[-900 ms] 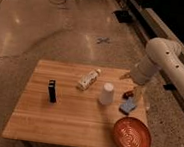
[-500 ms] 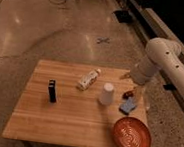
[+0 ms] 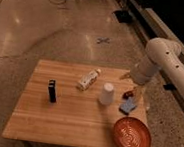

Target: Place the ceramic cup over the eraser

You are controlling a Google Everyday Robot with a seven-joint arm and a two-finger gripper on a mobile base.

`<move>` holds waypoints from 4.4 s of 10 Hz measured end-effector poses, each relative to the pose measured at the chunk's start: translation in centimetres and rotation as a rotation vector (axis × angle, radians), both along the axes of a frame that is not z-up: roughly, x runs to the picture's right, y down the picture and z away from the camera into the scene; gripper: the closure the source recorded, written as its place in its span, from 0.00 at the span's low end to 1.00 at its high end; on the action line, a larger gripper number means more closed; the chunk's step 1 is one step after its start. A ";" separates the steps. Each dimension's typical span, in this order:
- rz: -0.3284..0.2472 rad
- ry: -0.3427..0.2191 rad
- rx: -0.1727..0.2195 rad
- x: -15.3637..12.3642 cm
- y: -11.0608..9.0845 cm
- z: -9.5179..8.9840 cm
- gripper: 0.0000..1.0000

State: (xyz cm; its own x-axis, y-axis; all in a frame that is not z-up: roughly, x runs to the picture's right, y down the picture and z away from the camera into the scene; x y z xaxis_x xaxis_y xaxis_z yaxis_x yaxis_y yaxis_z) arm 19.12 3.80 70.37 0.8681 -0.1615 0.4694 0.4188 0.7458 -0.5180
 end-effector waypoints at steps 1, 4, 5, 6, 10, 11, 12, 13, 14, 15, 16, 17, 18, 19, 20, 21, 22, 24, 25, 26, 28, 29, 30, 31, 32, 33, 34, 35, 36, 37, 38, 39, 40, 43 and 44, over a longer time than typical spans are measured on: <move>0.000 0.000 0.000 0.0 0.0 0.0 0.20; 0.000 0.000 0.000 0.0 0.0 0.0 0.20; 0.000 0.000 0.000 0.0 0.0 0.0 0.20; 0.000 0.001 0.000 0.0 0.0 0.0 0.20; -0.083 0.002 0.108 -1.1 -1.5 3.8 0.20; -0.105 0.004 0.135 -1.5 -1.7 5.0 0.20; -0.116 0.006 0.151 -1.7 -1.7 5.8 0.20; -0.131 0.007 0.165 -2.1 -1.6 6.9 0.20; -0.142 0.005 0.173 -2.5 -1.4 7.5 0.20; -0.152 0.002 0.176 -2.8 -1.2 8.0 0.20; -0.168 -0.005 0.176 -3.5 -0.8 8.7 0.20; -0.180 -0.013 0.174 -4.1 -0.6 9.2 0.20; -0.190 -0.021 0.171 -4.8 -0.5 9.5 0.20; -0.200 -0.031 0.168 -5.5 -0.4 9.9 0.20; -0.212 -0.043 0.163 -6.3 -0.2 10.3 0.20; -0.224 -0.051 0.159 -6.9 0.0 10.6 0.20; -0.234 -0.058 0.153 -7.4 0.2 10.9 0.20; -0.261 -0.064 0.137 -7.9 1.0 11.8 0.20; -0.272 -0.065 0.132 -7.9 1.3 12.1 0.20; -0.290 -0.062 0.128 -7.7 1.6 12.7 0.20; -0.311 -0.056 0.125 -7.6 1.8 13.4 0.20; -0.322 -0.051 0.125 -7.5 1.7 13.8 0.20; -0.330 -0.046 0.127 -7.4 1.7 14.2 0.20; -0.335 -0.045 0.128 -7.5 1.6 14.5 0.20; -0.340 -0.044 0.128 -7.6 1.6 14.7 0.21; -0.349 -0.047 0.127 -7.9 1.6 14.9 0.32; -0.355 -0.049 0.125 -8.1 1.7 15.1 0.41; -0.359 -0.051 0.124 -8.2 1.7 15.1 0.50; -0.366 -0.052 0.120 -8.1 1.8 15.2 0.62; -0.371 -0.054 0.118 -8.1 1.9 15.1 0.72; -0.378 -0.057 0.117 -8.1 1.9 15.0 0.80; -0.389 -0.070 0.119 -8.4 1.6 14.2 0.94; -0.395 -0.084 0.127 -8.9 1.1 13.5 0.98; -0.426 -0.167 0.160 -11.5 -1.0 9.7 1.00; -0.438 -0.201 0.175 -12.4 -1.7 8.3 1.00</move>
State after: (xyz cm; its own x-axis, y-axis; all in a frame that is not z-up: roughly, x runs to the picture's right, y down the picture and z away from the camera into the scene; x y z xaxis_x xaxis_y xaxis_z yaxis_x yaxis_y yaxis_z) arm 6.68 2.09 78.71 0.5969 -0.5808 0.5535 0.7899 0.5463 -0.2786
